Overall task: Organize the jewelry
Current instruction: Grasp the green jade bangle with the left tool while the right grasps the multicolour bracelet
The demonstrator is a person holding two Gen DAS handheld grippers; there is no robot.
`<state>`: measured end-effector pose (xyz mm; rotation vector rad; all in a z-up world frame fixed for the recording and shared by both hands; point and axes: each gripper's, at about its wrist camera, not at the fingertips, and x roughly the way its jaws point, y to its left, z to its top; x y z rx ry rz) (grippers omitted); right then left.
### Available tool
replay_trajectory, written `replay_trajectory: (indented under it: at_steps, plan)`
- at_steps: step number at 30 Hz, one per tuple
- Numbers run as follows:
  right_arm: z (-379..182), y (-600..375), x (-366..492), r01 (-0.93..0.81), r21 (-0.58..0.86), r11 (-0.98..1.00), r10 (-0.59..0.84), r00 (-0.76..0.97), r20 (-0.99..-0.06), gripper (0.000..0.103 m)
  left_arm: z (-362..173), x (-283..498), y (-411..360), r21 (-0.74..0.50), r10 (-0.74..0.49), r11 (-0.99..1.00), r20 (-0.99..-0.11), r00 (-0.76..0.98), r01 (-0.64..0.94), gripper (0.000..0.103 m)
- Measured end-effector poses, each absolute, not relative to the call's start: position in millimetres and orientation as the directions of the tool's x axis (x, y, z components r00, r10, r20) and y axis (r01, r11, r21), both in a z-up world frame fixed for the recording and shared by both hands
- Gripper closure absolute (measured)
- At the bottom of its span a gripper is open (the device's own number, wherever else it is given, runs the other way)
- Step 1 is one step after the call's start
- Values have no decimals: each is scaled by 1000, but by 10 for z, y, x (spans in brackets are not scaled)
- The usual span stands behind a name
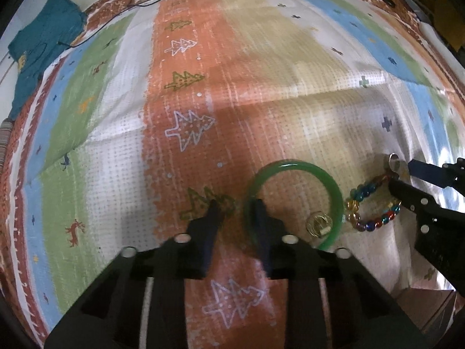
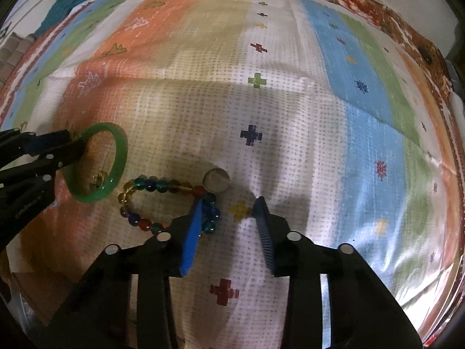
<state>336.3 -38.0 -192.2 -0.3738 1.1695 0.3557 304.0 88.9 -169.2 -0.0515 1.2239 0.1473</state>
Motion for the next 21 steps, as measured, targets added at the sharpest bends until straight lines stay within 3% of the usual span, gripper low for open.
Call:
replay_trajectory:
  at_steps: [1,3,5,21]
  plan:
    - [-1927,-383,3347,-458,-98,883,78,350,-934,74,-1688,3040,886,42,88,989,-939,332,-143,95]
    - [-1924,-374,3334,-466,-88,880,89,345,-934,88,-1683,3037,877,49,100,986,-939,330,-160,96]
    - [-1922,-379,3318,-472,-80,878,98,341,-935,91,-1674,3038,839,76,123,985,-937,327,-153,96]
    - [-1434,-473,3077,-470,16,883,223,388,-894,93,-1131,2781,853,5,103,972,-910,402,-236,96]
